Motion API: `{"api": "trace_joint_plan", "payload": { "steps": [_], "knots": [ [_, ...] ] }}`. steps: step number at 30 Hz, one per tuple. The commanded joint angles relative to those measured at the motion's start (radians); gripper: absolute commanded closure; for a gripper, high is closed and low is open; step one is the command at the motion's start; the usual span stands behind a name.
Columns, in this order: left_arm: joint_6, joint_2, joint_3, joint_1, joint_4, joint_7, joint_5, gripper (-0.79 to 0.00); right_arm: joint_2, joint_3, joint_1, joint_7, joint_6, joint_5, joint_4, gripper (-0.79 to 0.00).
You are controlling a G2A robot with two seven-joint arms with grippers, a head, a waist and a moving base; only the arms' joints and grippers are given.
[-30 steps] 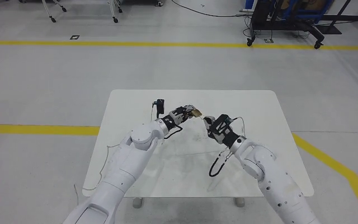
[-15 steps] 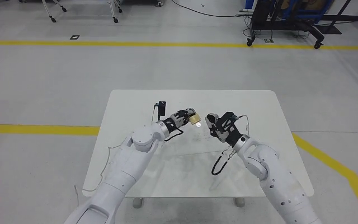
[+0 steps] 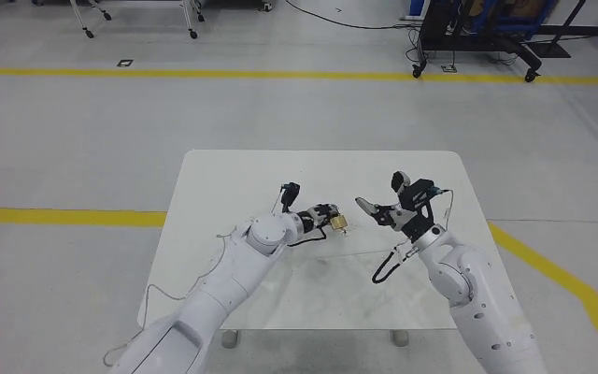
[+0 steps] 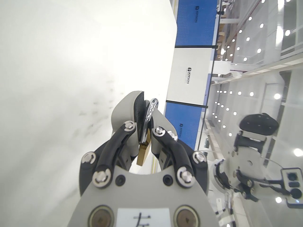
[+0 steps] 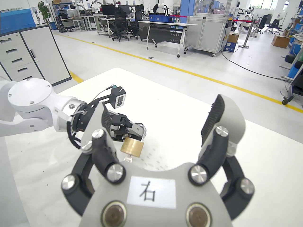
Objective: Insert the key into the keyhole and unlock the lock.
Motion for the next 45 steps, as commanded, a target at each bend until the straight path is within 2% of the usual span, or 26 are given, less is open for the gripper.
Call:
{"api": "trace_joint_plan", "payload": {
  "steps": [1,6,13,14,16,19,25,30,38,43,45],
  "knots": [
    [0.001,-0.014,0.023,-0.021,0.037,0.014,0.019,0.000,0.000,0.000,0.000,0.000,0.000,0.000,0.000,-0.785],
    [-0.022,-0.041,0.037,-0.055,0.101,0.016,0.006,0.000,0.000,0.000,0.000,0.000,0.000,0.000,0.000,-0.785],
    [-0.019,-0.061,0.041,-0.075,0.167,-0.006,-0.005,0.000,0.000,0.000,0.000,0.000,0.000,0.000,0.000,-0.785],
    [-0.013,-0.064,0.042,-0.078,0.175,-0.011,-0.002,-0.022,0.000,0.000,0.000,0.000,0.000,0.000,0.000,-0.785],
    [-0.003,-0.069,0.045,-0.085,0.189,-0.017,0.003,-0.114,0.000,0.000,0.000,0.000,0.000,0.000,0.000,-0.785],
    [-0.007,-0.074,0.044,-0.089,0.204,-0.019,0.004,-0.154,0.000,0.000,0.000,0.000,0.000,0.000,0.000,-0.785],
    [-0.016,-0.082,0.041,-0.093,0.223,-0.029,0.012,-0.120,0.000,0.000,0.000,0.000,0.000,0.000,0.000,-0.785],
    [-0.030,-0.084,0.033,-0.099,0.236,-0.026,0.025,-0.145,0.000,0.000,0.000,0.000,0.000,0.000,0.000,-0.785],
    [-0.125,-0.061,0.003,-0.104,0.232,0.010,0.088,-0.212,0.000,0.000,0.000,0.000,0.000,0.000,0.000,-0.785],
    [-0.221,-0.019,-0.052,-0.076,0.186,0.045,0.124,-0.249,0.000,0.000,0.000,0.000,0.000,0.000,0.000,-0.785],
    [-0.266,0.003,-0.078,-0.047,0.136,0.080,0.159,-0.299,0.000,0.000,0.000,0.000,0.000,0.000,0.000,-0.785]
  ]
}}
